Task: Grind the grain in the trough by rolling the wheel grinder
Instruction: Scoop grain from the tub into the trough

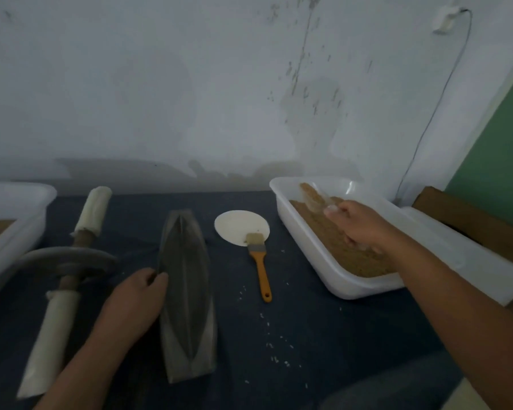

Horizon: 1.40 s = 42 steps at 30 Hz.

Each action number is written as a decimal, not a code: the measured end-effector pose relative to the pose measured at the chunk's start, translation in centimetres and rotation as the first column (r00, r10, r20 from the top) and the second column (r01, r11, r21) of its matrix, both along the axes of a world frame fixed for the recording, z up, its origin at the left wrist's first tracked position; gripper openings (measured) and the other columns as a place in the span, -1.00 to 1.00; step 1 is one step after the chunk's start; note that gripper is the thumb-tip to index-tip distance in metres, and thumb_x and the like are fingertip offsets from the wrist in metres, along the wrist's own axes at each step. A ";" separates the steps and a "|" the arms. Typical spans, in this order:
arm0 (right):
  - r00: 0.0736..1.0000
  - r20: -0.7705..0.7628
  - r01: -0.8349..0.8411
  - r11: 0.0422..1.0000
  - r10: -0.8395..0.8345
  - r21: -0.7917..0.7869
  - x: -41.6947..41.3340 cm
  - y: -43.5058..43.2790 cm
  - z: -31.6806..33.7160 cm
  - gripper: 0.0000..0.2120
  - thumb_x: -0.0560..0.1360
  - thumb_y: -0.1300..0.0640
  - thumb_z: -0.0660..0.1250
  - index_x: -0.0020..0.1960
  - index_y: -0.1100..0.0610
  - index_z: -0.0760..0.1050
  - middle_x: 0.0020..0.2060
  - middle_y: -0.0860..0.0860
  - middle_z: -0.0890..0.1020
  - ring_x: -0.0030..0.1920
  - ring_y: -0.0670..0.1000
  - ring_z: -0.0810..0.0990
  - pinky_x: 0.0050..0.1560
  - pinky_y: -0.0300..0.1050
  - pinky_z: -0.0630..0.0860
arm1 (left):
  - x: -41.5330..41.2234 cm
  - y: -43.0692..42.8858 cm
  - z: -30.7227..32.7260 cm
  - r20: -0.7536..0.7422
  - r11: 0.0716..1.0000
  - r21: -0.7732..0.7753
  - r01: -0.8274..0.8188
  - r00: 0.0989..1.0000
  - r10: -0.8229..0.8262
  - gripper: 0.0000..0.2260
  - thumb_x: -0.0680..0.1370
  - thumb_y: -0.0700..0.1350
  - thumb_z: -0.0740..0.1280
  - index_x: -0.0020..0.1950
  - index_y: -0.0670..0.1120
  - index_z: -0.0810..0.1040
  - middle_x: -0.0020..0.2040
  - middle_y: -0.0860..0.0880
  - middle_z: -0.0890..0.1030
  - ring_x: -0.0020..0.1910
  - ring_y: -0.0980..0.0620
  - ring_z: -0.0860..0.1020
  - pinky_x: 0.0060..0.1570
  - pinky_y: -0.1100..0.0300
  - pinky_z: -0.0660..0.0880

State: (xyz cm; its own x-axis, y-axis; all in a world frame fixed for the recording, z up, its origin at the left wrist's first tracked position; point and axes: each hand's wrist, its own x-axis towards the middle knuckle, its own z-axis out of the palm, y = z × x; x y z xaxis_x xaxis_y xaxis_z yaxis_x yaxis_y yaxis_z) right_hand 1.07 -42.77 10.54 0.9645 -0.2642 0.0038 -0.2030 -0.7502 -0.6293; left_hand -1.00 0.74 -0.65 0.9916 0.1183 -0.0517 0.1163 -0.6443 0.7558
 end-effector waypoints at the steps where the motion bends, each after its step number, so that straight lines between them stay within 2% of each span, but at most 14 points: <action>1: 1.000 -0.001 -0.032 0.999 0.032 -0.015 -0.5 1.0 0.5 -0.71 0.65 -0.29 0.27 0.11 -0.09 0.54 -0.32 0.03 0.62 -0.47 -0.04 0.54 -0.46 -0.13 0.50 | -0.1 0.2 0.0 0.000 1.000 -0.020 -0.006 1.000 0.006 -0.69 0.66 0.09 0.26 -0.15 -0.08 0.58 -0.14 -0.06 0.63 -0.11 -0.05 0.59 0.01 -0.03 0.51; 3: 0.996 0.019 -0.085 0.995 0.086 -0.045 -1.8 1.9 1.9 -0.73 0.63 -0.30 0.30 0.04 -0.12 0.58 -0.39 -0.02 0.61 -0.49 -0.04 0.55 -0.47 -0.13 0.49 | 0.0 -0.8 0.7 0.009 0.998 -0.056 0.024 1.000 -0.024 -0.68 0.66 0.08 0.24 -0.12 -0.11 0.58 -0.10 -0.10 0.64 -0.05 -0.11 0.60 0.10 -0.04 0.53; 6: 0.969 -0.037 -0.248 0.966 0.246 -0.069 -3.5 5.4 3.2 -0.70 0.57 -0.35 0.34 -0.02 -0.15 0.62 -0.33 0.00 0.67 -0.43 0.00 0.61 -0.39 -0.03 0.57 | 0.0 -1.6 1.3 0.034 0.996 -0.087 0.020 0.999 -0.017 -0.65 0.67 0.07 0.22 -0.16 -0.15 0.53 -0.07 -0.16 0.63 -0.02 -0.15 0.58 0.12 -0.02 0.52; 11: 0.878 -0.225 -0.450 0.888 0.422 -0.091 -3.5 13.1 2.5 -0.77 0.60 -0.31 0.33 0.11 -0.20 0.57 -0.25 0.00 0.69 -0.42 -0.11 0.58 -0.37 -0.20 0.55 | 0.0 -1.1 0.5 0.055 0.998 -0.059 -0.019 0.998 0.023 -0.64 0.67 0.06 0.20 -0.23 -0.10 0.49 -0.18 -0.07 0.57 -0.14 -0.07 0.54 -0.09 0.05 0.39; 14: 0.854 -0.299 -0.500 0.829 0.425 -0.249 -2.6 16.1 2.6 -0.75 0.61 -0.31 0.32 0.15 -0.18 0.54 -0.18 0.07 0.70 -0.38 -0.07 0.61 -0.37 -0.15 0.55 | 0.0 -1.2 0.3 0.051 0.996 -0.087 -0.030 0.998 0.035 -0.66 0.66 0.08 0.20 -0.22 -0.06 0.52 -0.21 -0.03 0.58 -0.20 0.05 0.53 -0.21 0.08 0.36; 17: 0.863 -0.316 -0.504 0.723 0.395 -0.472 -1.8 18.6 3.6 -0.71 0.63 -0.27 0.32 0.18 -0.09 0.56 -0.07 -0.01 0.66 -0.22 -0.03 0.67 -0.32 -0.11 0.55 | 0.0 -1.1 0.1 0.066 0.995 -0.095 -0.021 0.997 0.028 -0.65 0.66 0.10 0.19 -0.22 -0.05 0.52 -0.21 -0.03 0.60 -0.20 0.04 0.55 -0.23 0.09 0.37; 21: 0.869 -0.346 -0.490 0.527 0.353 -0.694 -1.1 21.4 5.2 -0.68 0.63 -0.13 0.33 0.20 0.08 0.64 0.04 0.07 0.69 0.02 0.07 0.68 -0.16 -0.07 0.48 | 0.2 -1.1 0.1 0.073 0.998 -0.064 -0.013 0.997 0.018 -0.65 0.65 0.11 0.17 -0.22 -0.04 0.51 -0.22 -0.01 0.59 -0.22 0.05 0.54 -0.27 0.10 0.33; 25: 0.850 -0.415 -0.516 0.355 0.324 -0.779 -2.4 23.3 7.0 -0.76 0.59 -0.08 0.38 0.15 0.02 0.65 0.00 0.00 0.69 0.00 0.05 0.67 -0.14 -0.09 0.53 | 0.3 -1.0 -0.1 0.081 0.999 -0.044 -0.011 0.997 0.014 -0.65 0.65 0.12 0.16 -0.21 -0.04 0.51 -0.21 -0.01 0.58 -0.21 0.06 0.53 -0.24 0.08 0.33; 28: 0.805 -0.502 -0.584 0.282 0.316 -0.761 -4.5 23.7 8.4 -0.76 0.57 -0.15 0.42 0.17 -0.07 0.63 0.03 -0.05 0.67 -0.03 -0.03 0.64 -0.31 -0.18 0.37 | 0.3 -1.0 -0.2 0.081 0.999 -0.052 -0.004 0.997 0.009 -0.65 0.65 0.13 0.15 -0.20 -0.03 0.51 -0.21 -0.01 0.58 -0.21 0.05 0.54 -0.29 0.09 0.31; 30: 0.783 -0.535 -0.616 0.278 0.317 -0.737 -6.1 23.7 9.2 -0.75 0.56 -0.20 0.42 0.18 -0.13 0.62 0.06 -0.10 0.67 -0.01 -0.06 0.63 -0.30 -0.19 0.35 | 0.3 -1.0 -0.2 0.089 0.999 -0.036 -0.005 0.996 0.008 -0.64 0.65 0.14 0.14 -0.21 -0.03 0.50 -0.22 0.00 0.58 -0.21 0.05 0.53 -0.30 0.09 0.29; 33: 0.765 -0.549 -0.640 0.308 0.337 -0.704 -8.7 23.4 10.3 -0.81 0.54 -0.21 0.42 0.11 -0.20 0.65 0.03 -0.13 0.69 0.01 -0.07 0.64 -0.13 -0.14 0.52 | 0.3 -1.1 -0.2 0.088 0.998 -0.057 -0.009 0.996 0.014 -0.65 0.65 0.13 0.15 -0.21 -0.02 0.51 -0.23 0.00 0.58 -0.22 0.05 0.53 -0.31 0.10 0.28; 38: 0.764 -0.533 -0.636 0.285 0.362 -0.717 -10.8 23.0 10.6 -0.86 0.53 -0.22 0.41 0.04 -0.23 0.60 -0.11 -0.16 0.64 -0.13 -0.16 0.57 -0.25 -0.17 0.40 | 0.3 -1.1 -0.1 0.080 0.999 -0.051 -0.012 0.997 0.016 -0.65 0.65 0.11 0.15 -0.21 -0.04 0.51 -0.21 -0.03 0.59 -0.21 0.04 0.54 -0.29 0.10 0.29; 41: 0.783 -0.491 -0.618 0.383 0.383 -0.686 -10.1 21.5 10.6 -0.84 0.53 -0.28 0.39 -0.01 -0.23 0.54 -0.09 -0.18 0.59 -0.10 -0.15 0.56 -0.08 -0.09 0.52 | 0.3 -1.1 -0.1 0.070 0.998 -0.058 -0.019 0.997 0.023 -0.65 0.65 0.13 0.16 -0.20 -0.04 0.53 -0.21 -0.02 0.59 -0.21 0.05 0.54 -0.29 0.10 0.29; 42: 0.800 -0.468 -0.598 0.442 0.376 -0.669 -9.6 20.4 10.6 -0.82 0.54 -0.30 0.37 -0.03 -0.22 0.52 -0.11 -0.18 0.59 -0.15 -0.15 0.58 -0.11 -0.09 0.52 | 0.3 -1.1 -0.1 0.072 0.998 -0.056 -0.017 0.997 0.021 -0.64 0.65 0.14 0.16 -0.20 -0.04 0.53 -0.21 -0.02 0.59 -0.21 0.05 0.53 -0.29 0.10 0.30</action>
